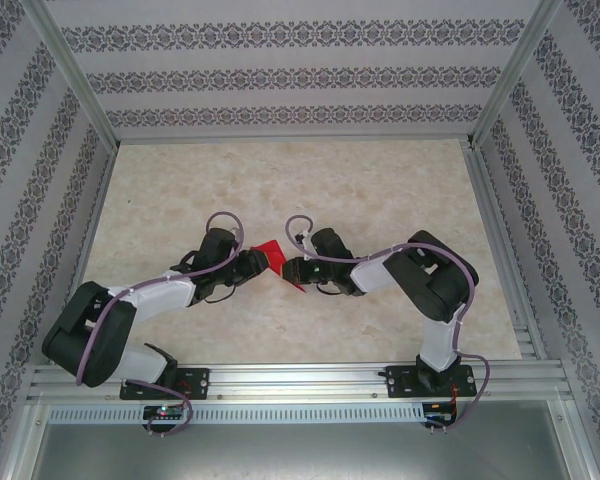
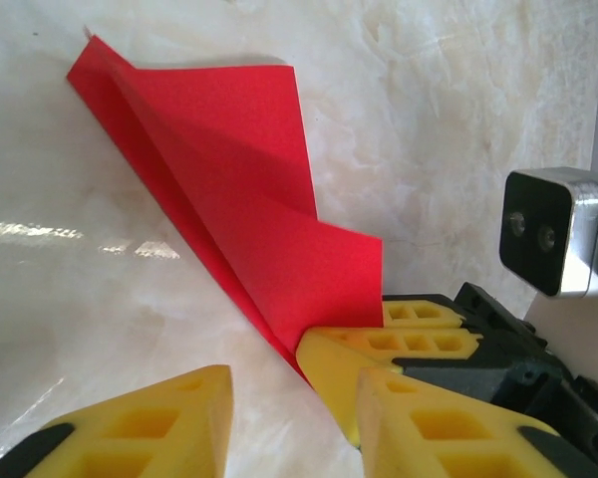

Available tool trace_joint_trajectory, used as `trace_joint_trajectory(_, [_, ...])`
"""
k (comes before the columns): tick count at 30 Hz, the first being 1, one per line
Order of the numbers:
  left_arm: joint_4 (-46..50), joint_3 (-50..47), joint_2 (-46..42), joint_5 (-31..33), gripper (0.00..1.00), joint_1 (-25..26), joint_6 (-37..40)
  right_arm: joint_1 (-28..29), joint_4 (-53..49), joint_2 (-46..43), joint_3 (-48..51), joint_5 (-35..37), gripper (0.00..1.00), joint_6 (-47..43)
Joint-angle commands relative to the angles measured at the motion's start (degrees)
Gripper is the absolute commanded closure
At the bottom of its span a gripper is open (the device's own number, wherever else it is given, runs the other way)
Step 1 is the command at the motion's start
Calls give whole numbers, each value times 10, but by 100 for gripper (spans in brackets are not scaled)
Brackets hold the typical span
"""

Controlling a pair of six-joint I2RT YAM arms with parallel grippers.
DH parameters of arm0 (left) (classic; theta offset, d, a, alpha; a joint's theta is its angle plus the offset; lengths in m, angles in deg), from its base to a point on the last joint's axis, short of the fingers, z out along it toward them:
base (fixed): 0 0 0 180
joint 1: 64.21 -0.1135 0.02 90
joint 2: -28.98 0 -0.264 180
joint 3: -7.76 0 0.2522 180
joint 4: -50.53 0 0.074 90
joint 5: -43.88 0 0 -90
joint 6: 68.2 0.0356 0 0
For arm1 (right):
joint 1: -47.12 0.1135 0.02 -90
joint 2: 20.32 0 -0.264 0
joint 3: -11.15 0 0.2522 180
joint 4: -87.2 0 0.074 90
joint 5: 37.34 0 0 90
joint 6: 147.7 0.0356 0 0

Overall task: Fold a paper plane with a square sheet of paper (pick it up from the middle)
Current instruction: Fold the wing for the fifth time at the center of the table.

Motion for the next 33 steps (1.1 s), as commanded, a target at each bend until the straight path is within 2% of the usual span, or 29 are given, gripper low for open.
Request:
trace_joint_trajectory(1, [-46,10,15,-3,66,10,16,-14,36,16,14,-30,93,43])
trace_joint_trajectory(10, [-103,22,66,-27,75,16,22,-25,49,27,27,-45,93,77])
trace_joint_trajectory(23, [-142,50,127,-34,86,17,41,-29,39,36,25,-47,90,78])
trace_joint_trajectory(33, [-164,52,162,-27,88,18,41,-29,24,38,19,-51,87,69])
